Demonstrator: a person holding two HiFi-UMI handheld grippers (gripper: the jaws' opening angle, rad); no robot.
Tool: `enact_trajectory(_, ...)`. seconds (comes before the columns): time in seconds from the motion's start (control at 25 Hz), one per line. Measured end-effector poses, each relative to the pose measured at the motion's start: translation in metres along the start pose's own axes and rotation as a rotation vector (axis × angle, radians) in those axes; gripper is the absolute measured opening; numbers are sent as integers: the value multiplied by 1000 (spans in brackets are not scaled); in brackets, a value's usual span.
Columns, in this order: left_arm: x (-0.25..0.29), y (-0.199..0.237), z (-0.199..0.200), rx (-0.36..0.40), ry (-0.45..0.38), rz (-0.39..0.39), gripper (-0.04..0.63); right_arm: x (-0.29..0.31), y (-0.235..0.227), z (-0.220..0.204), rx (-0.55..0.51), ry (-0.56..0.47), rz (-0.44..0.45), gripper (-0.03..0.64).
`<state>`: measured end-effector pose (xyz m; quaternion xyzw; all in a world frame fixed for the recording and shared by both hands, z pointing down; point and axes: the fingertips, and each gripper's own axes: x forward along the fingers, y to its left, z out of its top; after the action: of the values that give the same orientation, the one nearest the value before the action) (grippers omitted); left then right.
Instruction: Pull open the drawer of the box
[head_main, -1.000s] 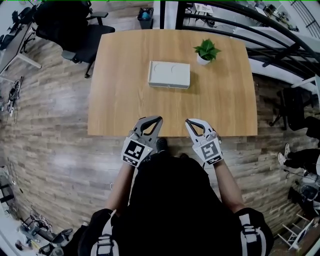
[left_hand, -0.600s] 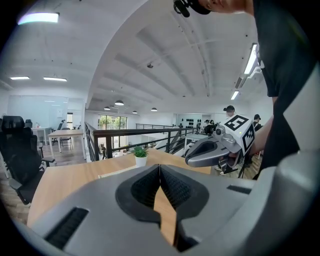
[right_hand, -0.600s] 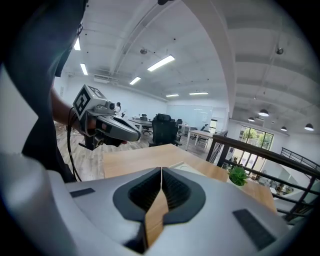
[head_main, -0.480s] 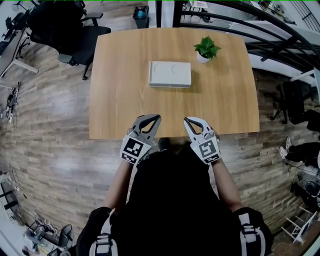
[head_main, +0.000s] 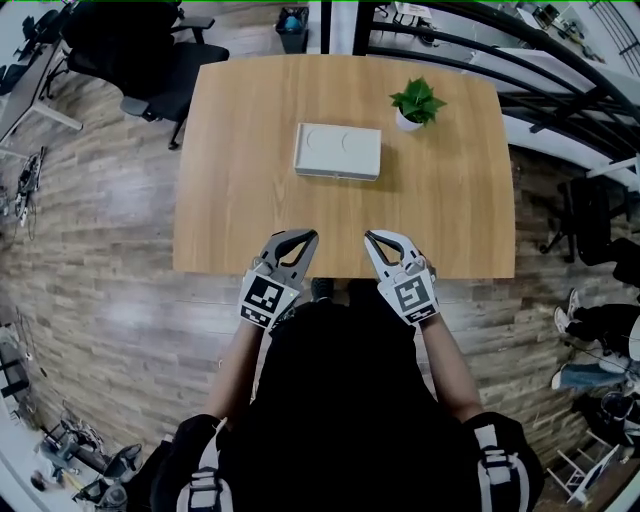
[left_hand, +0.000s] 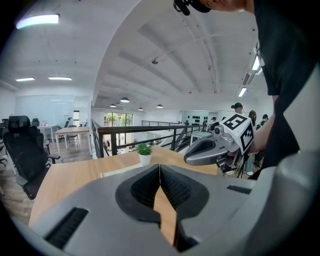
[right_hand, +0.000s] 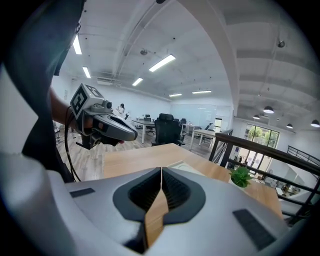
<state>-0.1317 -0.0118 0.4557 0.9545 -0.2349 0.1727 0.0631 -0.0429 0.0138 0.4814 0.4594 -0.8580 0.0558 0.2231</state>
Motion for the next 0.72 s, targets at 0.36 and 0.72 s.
enact_trajectory(0.36,46,-11,16,-39,16,89,23,-6,-48,-12,-35,-7,103,25)
enact_trajectory(0.72,88,-19,23,-86,37,227,23,-1,-90,-46,-65,-2,252,25)
